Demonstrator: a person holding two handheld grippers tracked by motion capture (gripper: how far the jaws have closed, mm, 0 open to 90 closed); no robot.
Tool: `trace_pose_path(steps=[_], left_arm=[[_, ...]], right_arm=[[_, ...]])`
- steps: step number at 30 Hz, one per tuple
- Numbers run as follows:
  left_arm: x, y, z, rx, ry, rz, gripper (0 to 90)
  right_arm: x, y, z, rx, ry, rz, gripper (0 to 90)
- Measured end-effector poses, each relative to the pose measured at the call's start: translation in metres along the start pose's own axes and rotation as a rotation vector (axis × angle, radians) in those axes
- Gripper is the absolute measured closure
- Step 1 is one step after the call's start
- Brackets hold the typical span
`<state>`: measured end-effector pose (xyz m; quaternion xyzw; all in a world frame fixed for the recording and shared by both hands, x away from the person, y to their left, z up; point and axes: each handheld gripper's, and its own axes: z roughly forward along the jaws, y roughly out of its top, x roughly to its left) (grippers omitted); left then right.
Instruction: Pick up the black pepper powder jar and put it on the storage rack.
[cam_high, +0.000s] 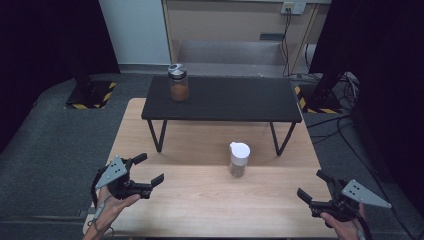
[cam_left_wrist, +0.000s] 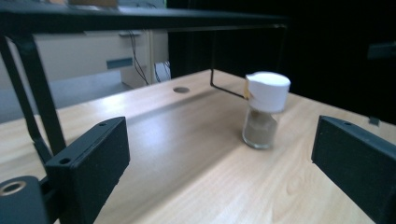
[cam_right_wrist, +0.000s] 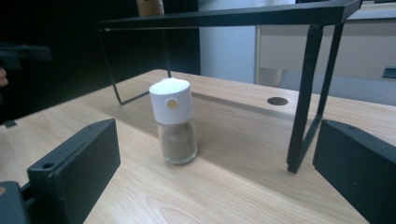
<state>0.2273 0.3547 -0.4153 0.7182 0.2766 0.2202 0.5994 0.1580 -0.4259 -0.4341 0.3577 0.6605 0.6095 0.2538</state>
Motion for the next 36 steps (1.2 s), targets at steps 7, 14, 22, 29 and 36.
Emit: trace_pose_path(steps=[7,14,22,29,36], left_arm=[[-0.004,-0.003,-0.010,0.003,0.010,-0.004,3.0],[-0.004,-0.003,-0.012,-0.009,0.010,-0.010,2.7],[-0.001,-0.006,-0.015,-0.025,0.023,-0.038,2.7],[0.001,-0.007,-0.017,-0.029,0.027,-0.053,2.7],[0.001,-0.007,-0.016,-0.026,0.023,-0.051,2.7]], right_arm=[[-0.006,0.022,0.000,0.012,0.017,-0.024,1.0],[-0.017,0.074,-0.005,0.042,0.055,-0.084,1.3],[-0.026,0.118,0.003,0.066,0.093,-0.114,2.5],[-0.029,0.148,0.015,0.103,0.122,-0.126,2.3],[-0.032,0.162,0.031,0.135,0.156,-0.136,2.3]])
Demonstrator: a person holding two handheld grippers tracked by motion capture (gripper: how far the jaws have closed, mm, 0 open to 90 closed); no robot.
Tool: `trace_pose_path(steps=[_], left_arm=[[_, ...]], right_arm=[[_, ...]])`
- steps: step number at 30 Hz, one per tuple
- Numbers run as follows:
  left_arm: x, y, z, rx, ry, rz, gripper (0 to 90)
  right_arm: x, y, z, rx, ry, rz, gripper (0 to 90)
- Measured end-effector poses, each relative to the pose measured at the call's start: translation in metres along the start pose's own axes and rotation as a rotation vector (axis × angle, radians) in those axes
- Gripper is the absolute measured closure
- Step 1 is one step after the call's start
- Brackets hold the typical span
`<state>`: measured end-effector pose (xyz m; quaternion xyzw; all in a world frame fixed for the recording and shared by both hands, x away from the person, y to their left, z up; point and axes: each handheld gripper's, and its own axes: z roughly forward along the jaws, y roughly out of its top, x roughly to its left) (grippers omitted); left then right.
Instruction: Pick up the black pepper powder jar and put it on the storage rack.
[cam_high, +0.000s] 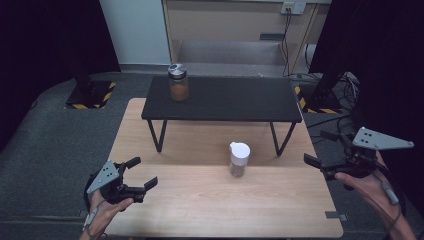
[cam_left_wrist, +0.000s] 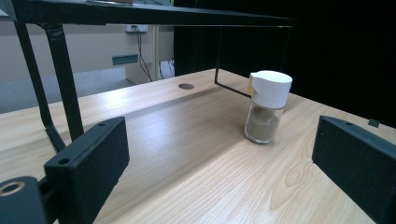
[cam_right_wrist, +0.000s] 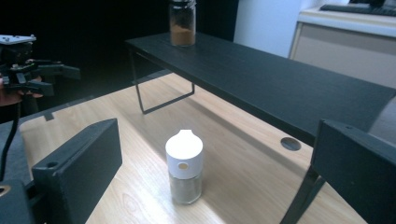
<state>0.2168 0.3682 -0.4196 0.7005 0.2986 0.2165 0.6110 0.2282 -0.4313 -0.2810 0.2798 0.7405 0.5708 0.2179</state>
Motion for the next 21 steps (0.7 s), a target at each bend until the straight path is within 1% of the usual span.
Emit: trace_pose_path(steps=[1,2,4,6,7,8,12,13,14,15,18,19,21], left_arm=[[0.000,0.000,0.000,0.000,0.000,0.000,2.7],[0.000,0.000,0.000,-0.001,0.000,0.002,2.7],[0.000,0.000,0.000,-0.001,0.001,0.000,2.7],[0.000,0.000,0.000,0.001,0.001,0.000,2.7],[0.000,0.000,0.000,0.001,0.001,0.000,2.7],[0.000,0.000,0.000,0.002,0.000,0.002,2.7],[0.000,0.000,0.000,0.004,-0.001,0.006,2.7],[0.000,0.000,0.000,0.004,-0.001,0.006,2.8],[0.000,0.000,0.000,0.002,-0.002,0.005,2.8],[0.000,0.000,0.000,0.003,-0.002,0.006,2.8],[0.000,0.000,0.000,0.003,-0.003,0.006,2.8],[0.000,0.000,0.000,0.003,-0.003,0.006,2.7],[0.000,0.000,0.000,0.005,-0.002,0.008,2.7]], right_arm=[[0.000,0.000,0.000,0.000,0.000,0.000,2.3],[-0.002,0.002,0.005,0.014,0.004,-0.002,2.3],[-0.005,0.002,0.012,0.024,0.014,0.012,2.0],[-0.007,0.004,0.019,0.038,0.019,0.009,2.1],[-0.007,0.004,0.019,0.038,0.019,0.009,2.1],[-0.008,0.005,0.026,0.051,0.023,0.012,2.1],[-0.011,0.009,0.041,0.087,0.033,0.009,2.2],[-0.011,0.009,0.041,0.087,0.033,0.009,2.2],[-0.011,0.010,0.049,0.103,0.040,0.010,2.2],[-0.011,0.010,0.054,0.114,0.041,0.009,2.2],[-0.011,0.008,0.066,0.131,0.048,0.017,2.2],[-0.011,0.008,0.066,0.131,0.048,0.017,2.2],[-0.011,0.006,0.077,0.144,0.055,0.027,2.3]])
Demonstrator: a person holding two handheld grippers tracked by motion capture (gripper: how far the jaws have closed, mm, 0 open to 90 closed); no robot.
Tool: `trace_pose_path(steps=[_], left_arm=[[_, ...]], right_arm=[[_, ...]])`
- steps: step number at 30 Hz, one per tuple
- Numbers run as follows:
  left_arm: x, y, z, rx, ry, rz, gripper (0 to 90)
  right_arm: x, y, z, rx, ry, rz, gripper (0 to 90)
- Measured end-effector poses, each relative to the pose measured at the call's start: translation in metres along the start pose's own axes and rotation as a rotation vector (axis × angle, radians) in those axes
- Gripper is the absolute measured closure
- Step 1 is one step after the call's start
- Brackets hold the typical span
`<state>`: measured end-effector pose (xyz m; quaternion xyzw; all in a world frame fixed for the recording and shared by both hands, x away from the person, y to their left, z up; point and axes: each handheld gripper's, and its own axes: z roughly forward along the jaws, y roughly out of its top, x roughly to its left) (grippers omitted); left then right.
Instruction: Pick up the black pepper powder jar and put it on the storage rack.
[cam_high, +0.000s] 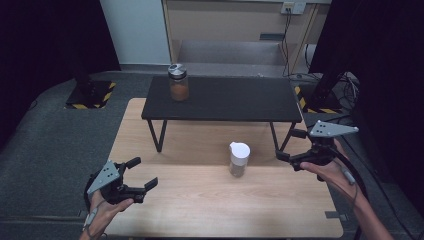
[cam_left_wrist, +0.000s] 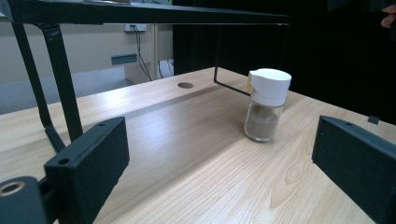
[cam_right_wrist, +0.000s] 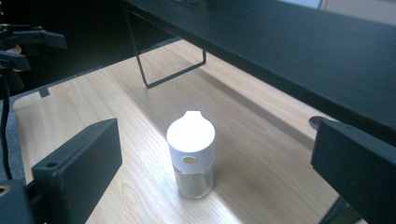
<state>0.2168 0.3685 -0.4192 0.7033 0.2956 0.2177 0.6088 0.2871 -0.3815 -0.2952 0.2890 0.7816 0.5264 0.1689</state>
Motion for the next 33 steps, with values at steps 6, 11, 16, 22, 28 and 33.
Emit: trace_pose_path(steps=[6,11,16,22,28,33], left_arm=[[0.000,0.000,0.000,0.002,-0.001,0.006,2.7],[0.000,0.001,0.000,0.006,-0.003,0.009,2.7],[0.000,0.001,0.000,0.006,-0.003,0.009,2.7],[-0.001,0.001,0.000,0.010,-0.004,0.012,2.7],[-0.001,0.001,0.000,0.010,-0.004,0.015,2.7],[-0.001,0.001,0.000,0.011,-0.003,0.015,2.8]], right_arm=[[0.002,-0.002,0.022,0.028,0.004,-0.004,2.6],[0.003,-0.004,0.040,0.056,0.018,-0.003,2.7],[0.003,-0.005,0.054,0.079,0.025,-0.009,2.8],[0.003,-0.011,0.074,0.090,0.039,-0.005,3.0],[0.004,-0.018,0.096,0.102,0.045,0.001,3.4],[0.007,-0.020,0.110,0.117,0.040,-0.010,4.0]])
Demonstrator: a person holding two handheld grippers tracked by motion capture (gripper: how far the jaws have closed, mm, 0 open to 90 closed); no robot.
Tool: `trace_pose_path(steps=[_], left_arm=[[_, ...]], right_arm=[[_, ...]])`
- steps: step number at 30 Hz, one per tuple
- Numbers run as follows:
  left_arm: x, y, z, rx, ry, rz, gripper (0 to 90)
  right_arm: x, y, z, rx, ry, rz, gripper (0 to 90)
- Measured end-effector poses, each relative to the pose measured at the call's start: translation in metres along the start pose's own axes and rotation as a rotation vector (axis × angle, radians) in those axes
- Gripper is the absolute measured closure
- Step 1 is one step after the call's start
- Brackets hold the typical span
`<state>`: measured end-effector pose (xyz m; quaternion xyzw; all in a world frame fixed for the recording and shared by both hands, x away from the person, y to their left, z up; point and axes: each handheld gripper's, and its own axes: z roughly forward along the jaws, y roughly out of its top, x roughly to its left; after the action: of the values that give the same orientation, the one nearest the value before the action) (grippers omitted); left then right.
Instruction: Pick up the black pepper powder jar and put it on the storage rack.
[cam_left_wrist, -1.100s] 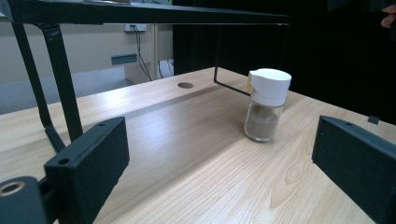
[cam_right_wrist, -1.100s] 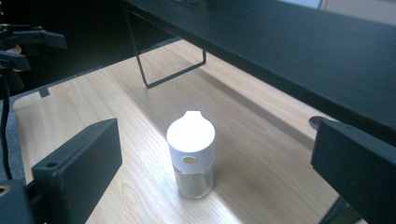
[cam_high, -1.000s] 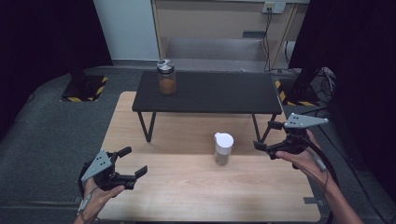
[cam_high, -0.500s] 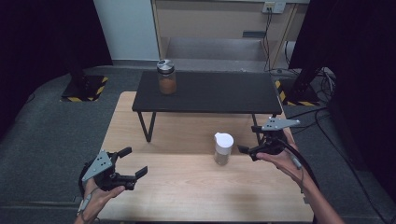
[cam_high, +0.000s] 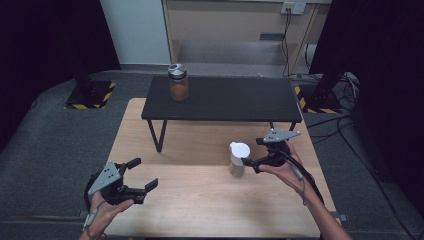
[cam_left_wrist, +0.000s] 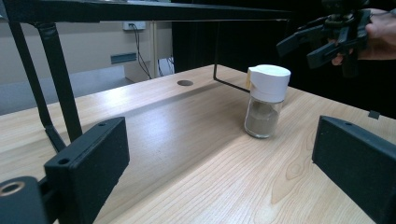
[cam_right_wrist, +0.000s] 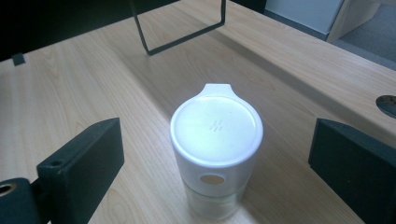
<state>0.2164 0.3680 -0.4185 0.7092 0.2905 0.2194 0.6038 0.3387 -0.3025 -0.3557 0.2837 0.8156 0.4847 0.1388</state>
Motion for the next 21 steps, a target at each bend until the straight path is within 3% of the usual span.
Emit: trace_pose_path(steps=[13,21], left_arm=[[0.000,0.000,0.000,0.005,-0.004,0.002,2.7],[0.000,0.000,0.000,0.008,-0.004,0.001,2.8]], right_arm=[[0.001,-0.007,0.032,0.019,-0.003,0.018,6.4],[0.000,-0.012,0.043,0.022,-0.008,0.007,15.3]])
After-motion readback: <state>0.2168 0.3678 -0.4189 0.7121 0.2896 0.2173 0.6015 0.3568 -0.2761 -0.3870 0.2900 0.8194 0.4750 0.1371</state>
